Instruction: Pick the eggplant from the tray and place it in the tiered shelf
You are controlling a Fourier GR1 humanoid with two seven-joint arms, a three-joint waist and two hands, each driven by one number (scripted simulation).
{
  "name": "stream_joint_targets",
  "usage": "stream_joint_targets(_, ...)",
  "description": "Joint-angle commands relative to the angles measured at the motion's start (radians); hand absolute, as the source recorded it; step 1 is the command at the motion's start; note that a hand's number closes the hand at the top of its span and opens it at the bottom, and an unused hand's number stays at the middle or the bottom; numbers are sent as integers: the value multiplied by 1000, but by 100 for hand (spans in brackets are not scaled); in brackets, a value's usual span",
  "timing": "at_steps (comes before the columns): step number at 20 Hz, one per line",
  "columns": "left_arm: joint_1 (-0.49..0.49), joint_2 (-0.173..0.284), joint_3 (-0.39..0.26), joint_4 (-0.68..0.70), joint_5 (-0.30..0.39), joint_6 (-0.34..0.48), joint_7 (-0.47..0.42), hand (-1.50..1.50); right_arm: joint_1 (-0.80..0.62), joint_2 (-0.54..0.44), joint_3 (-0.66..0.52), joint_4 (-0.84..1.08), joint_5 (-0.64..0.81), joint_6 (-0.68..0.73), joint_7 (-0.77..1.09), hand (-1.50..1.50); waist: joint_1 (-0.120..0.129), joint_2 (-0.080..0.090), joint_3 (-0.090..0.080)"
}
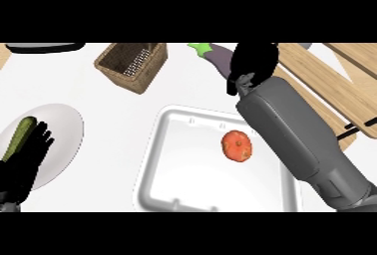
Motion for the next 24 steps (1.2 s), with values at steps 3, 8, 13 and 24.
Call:
stream_joint_targets(3, -3, 12, 10, -2, 1, -9, -4, 0, -22, 35, -143, -177, 83, -208, 244, 150, 11, -4, -4)
stream_joint_targets(8, 6, 3, -1, -14, -4, -9, 4, 0, -3, 80, -200, -373, 183, -247, 296, 150, 5, -8, -4)
stream_joint_targets(13, -6, -37, -30, -12, -43, 32, -1, 0, -11, 100, -222, -537, 328, -160, 336, 150, 14, 1, -5)
stream_joint_targets(24, -13, -48, -37, -22, -46, 23, 12, 0, -151, 109, -340, -585, 591, 87, 304, 150, 41, 7, -8)
